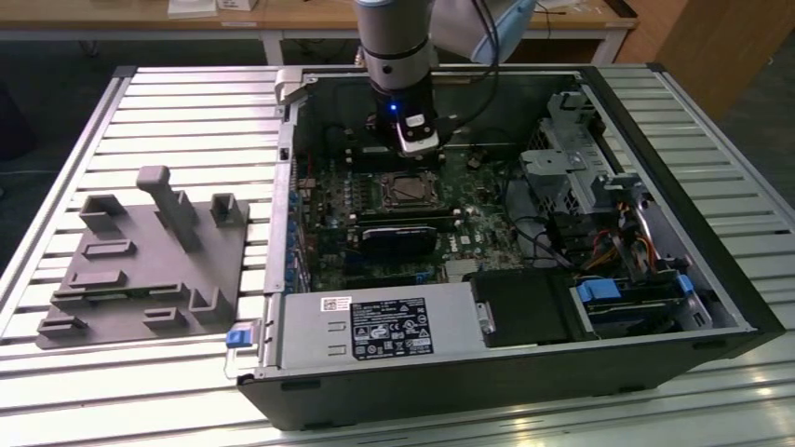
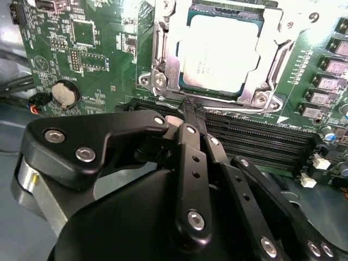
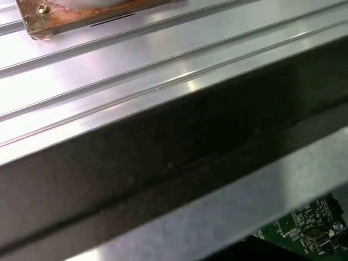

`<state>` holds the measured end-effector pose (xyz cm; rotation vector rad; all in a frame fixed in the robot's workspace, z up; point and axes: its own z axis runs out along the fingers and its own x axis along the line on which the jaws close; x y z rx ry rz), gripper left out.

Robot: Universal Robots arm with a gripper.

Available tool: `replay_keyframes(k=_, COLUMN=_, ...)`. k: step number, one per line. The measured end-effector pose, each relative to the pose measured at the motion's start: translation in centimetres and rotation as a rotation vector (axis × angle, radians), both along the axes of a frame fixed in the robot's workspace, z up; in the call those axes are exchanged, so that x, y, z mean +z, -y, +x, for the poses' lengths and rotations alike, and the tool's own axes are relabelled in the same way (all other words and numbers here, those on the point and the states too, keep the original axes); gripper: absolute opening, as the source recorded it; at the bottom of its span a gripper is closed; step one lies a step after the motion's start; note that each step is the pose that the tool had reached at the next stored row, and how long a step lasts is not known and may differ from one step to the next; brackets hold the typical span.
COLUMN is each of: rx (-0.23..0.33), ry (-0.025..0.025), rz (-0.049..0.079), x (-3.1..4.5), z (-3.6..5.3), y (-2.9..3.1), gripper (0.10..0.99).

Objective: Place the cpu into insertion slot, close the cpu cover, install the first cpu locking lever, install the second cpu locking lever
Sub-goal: 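Install the first cpu locking lever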

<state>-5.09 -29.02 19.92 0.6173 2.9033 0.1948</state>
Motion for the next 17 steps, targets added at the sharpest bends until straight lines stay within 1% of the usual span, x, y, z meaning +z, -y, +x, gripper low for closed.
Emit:
replay_keyframes(k=9, rx=-0.046, ry=-0.0004, rz=-0.003, x=-0.34, z=-0.01, y=0.01, gripper=0.106)
replay_keyframes(k=11, rx=-0.056, ry=0.0005, rz=-0.002, x=-0.44, z=0.01, y=-0.01, gripper=0.106)
replay_keyframes(k=17, rx=-0.060, ry=-0.0001, rz=-0.003, x=-0.42, z=-0.01, y=0.00, gripper=0.106)
